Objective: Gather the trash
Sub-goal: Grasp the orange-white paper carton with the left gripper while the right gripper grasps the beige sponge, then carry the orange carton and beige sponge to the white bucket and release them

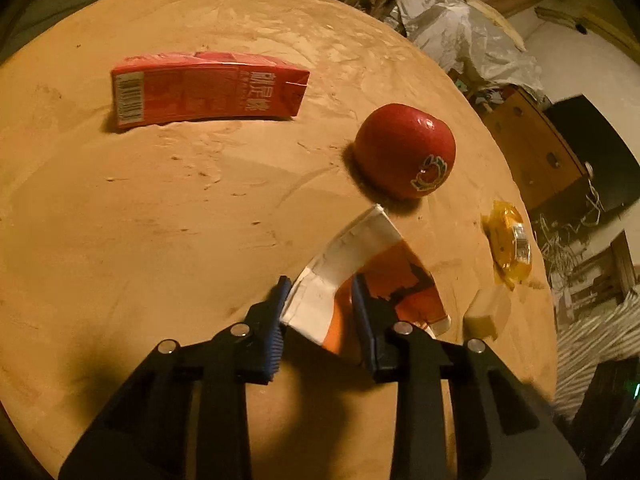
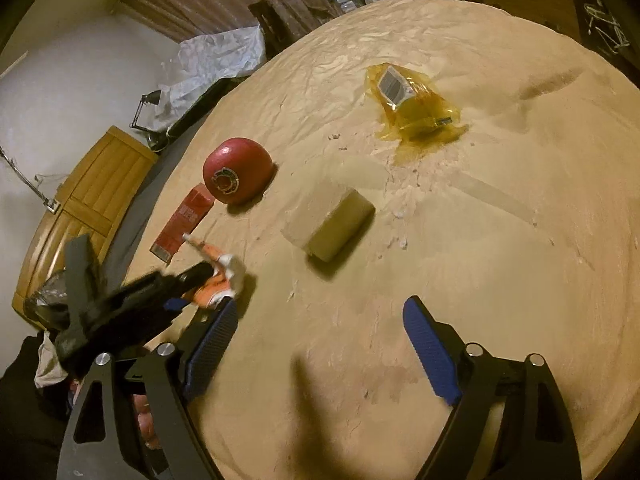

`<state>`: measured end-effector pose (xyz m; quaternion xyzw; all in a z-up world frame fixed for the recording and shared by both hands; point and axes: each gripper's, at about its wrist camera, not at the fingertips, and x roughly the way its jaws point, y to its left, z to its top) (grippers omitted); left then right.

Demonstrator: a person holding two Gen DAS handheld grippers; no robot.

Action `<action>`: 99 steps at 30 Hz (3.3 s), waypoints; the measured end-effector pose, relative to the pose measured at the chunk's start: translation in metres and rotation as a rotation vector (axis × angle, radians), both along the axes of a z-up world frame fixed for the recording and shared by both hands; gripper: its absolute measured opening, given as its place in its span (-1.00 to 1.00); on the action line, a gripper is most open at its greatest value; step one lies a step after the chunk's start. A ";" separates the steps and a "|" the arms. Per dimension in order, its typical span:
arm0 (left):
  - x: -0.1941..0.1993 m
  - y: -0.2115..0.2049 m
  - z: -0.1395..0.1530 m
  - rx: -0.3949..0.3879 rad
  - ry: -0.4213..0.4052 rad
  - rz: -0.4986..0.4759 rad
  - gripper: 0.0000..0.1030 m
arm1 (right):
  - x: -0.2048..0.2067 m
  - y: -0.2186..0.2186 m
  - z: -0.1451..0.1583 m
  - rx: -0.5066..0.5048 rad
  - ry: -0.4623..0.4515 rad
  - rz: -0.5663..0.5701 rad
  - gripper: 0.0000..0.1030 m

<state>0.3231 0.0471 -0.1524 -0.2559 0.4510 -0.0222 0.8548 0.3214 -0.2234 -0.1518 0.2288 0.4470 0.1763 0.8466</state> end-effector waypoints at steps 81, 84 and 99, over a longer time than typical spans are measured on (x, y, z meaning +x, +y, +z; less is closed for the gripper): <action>-0.219 -0.249 0.157 0.377 -0.697 -0.415 -0.90 | -0.334 -0.163 0.179 -0.610 -0.507 -0.418 -0.42; -0.227 -0.276 0.155 0.366 -0.704 -0.471 -0.90 | -0.354 -0.199 0.179 -0.631 -0.480 -0.464 -0.42; -0.275 -0.408 0.138 0.312 -0.681 -0.761 -0.90 | -0.446 -0.357 0.166 -0.680 -0.267 -0.632 -0.42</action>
